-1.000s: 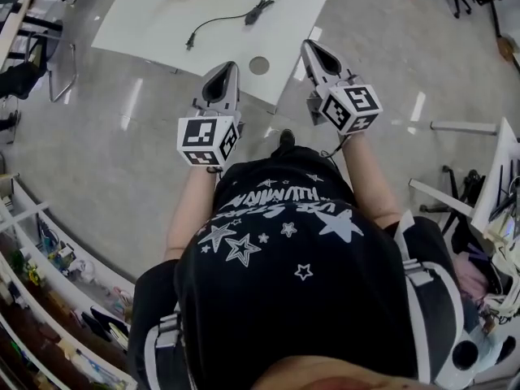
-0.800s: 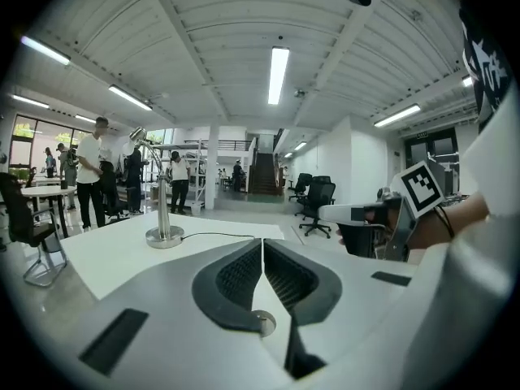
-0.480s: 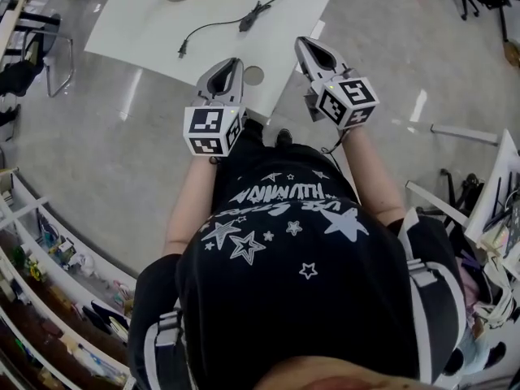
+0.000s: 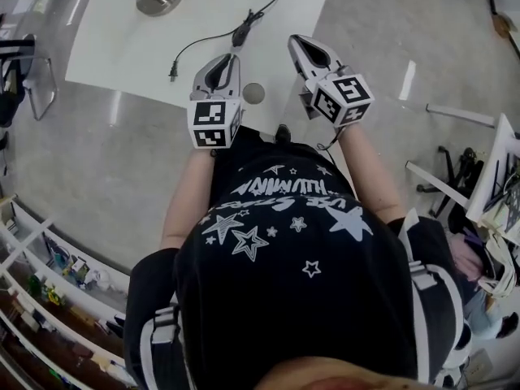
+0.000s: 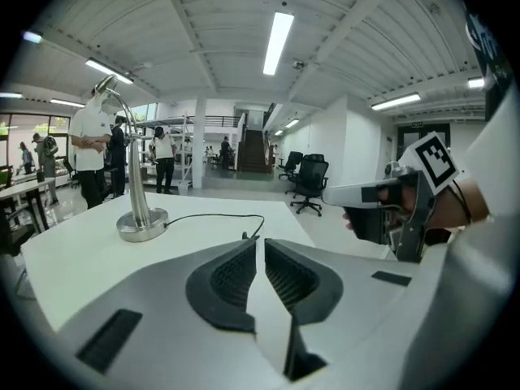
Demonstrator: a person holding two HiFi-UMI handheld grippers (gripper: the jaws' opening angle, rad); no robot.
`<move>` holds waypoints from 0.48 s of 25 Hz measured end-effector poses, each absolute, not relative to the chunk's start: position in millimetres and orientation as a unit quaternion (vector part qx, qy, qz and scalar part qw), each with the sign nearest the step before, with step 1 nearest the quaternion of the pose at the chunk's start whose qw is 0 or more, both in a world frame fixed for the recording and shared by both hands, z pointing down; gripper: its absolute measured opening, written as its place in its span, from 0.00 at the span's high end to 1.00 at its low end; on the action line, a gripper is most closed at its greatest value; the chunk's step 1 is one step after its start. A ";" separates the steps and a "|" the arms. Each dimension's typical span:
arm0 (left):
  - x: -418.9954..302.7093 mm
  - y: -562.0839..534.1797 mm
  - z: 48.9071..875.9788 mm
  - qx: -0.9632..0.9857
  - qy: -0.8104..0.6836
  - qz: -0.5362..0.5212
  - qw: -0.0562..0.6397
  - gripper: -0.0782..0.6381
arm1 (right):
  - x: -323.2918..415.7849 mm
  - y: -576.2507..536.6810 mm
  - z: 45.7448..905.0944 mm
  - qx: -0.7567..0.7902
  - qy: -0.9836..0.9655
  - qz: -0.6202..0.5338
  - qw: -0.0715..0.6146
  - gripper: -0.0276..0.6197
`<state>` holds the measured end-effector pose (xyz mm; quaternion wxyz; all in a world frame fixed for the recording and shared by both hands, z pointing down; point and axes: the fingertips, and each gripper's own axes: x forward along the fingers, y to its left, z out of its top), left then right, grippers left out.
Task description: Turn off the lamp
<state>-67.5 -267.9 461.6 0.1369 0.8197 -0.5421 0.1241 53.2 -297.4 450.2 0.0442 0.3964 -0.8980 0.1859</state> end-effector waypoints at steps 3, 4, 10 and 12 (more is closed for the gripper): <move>-60.7 -279.1 484.4 0.833 -0.510 0.156 0.143 0.84 | 49.0 -309.7 467.7 0.406 -0.891 0.195 0.060 0.95; -57.8 -281.3 490.7 0.837 -0.500 0.164 0.147 0.82 | 46.9 -312.2 472.8 0.408 -0.890 0.194 0.068 0.95; -59.5 -306.5 514.4 0.838 -0.487 0.211 0.126 0.71 | 21.6 -328.5 488.5 0.395 -0.896 0.181 0.091 0.95; -57.1 -310.5 523.9 0.838 -0.479 0.240 0.104 0.67 | 16.2 -330.9 493.8 0.389 -0.897 0.180 0.103 0.95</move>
